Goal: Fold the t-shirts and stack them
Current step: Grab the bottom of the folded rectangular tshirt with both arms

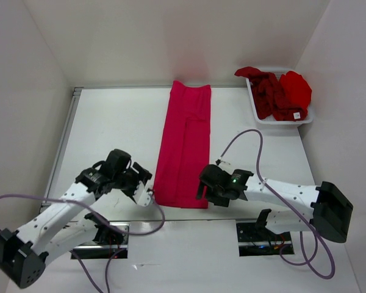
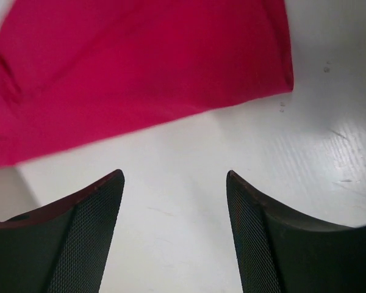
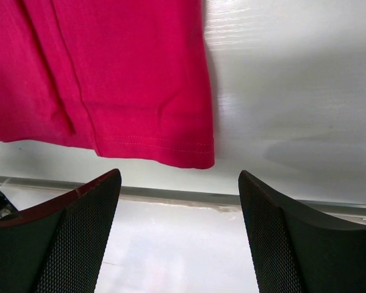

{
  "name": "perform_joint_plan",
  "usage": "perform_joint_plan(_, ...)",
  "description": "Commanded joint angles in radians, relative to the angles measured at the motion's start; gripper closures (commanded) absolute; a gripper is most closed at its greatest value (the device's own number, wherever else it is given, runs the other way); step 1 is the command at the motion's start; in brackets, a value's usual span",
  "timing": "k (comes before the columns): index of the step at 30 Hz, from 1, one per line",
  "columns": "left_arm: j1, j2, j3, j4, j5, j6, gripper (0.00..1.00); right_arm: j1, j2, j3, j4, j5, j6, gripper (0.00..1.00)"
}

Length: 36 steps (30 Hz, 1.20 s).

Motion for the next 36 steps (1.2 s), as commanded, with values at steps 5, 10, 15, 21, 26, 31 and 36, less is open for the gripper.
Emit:
perform_joint_plan(5, -0.099, -0.142, -0.120, -0.045, 0.048, 0.364, 0.25, 0.009, -0.113, -0.079, 0.040, 0.036, 0.052, 0.18)
perform_joint_plan(10, -0.157, -0.265, -0.238, -0.012, 0.002, 0.488, 0.28, 0.009, -0.057, -0.070, 0.053, 0.025, 0.052, 0.18)
perform_joint_plan(15, -0.218, -0.287, -0.296, 0.012, -0.020, 0.509, 0.34, 0.009, 0.021, -0.041, 0.063, 0.016, 0.042, 0.18)
perform_joint_plan(21, -0.254, -0.198, -0.317, 0.128, -0.030, 0.528, 0.36, 0.009, 0.061, -0.031, 0.083, 0.016, 0.031, 0.18)
perform_joint_plan(26, -0.300, -0.107, -0.336, 0.197, -0.056, 0.528, 0.39, 0.009, 0.103, -0.031, 0.103, -0.004, 0.022, 0.18)
perform_joint_plan(31, -0.300, 0.008, -0.327, 0.249, -0.080, 0.528, 0.46, 0.009, 0.152, -0.013, 0.114, -0.004, 0.003, 0.20)
perform_joint_plan(36, -0.300, 0.109, -0.289, 0.275, -0.089, 0.518, 0.55, 0.009, 0.193, 0.016, 0.114, -0.004, -0.017, 0.30)
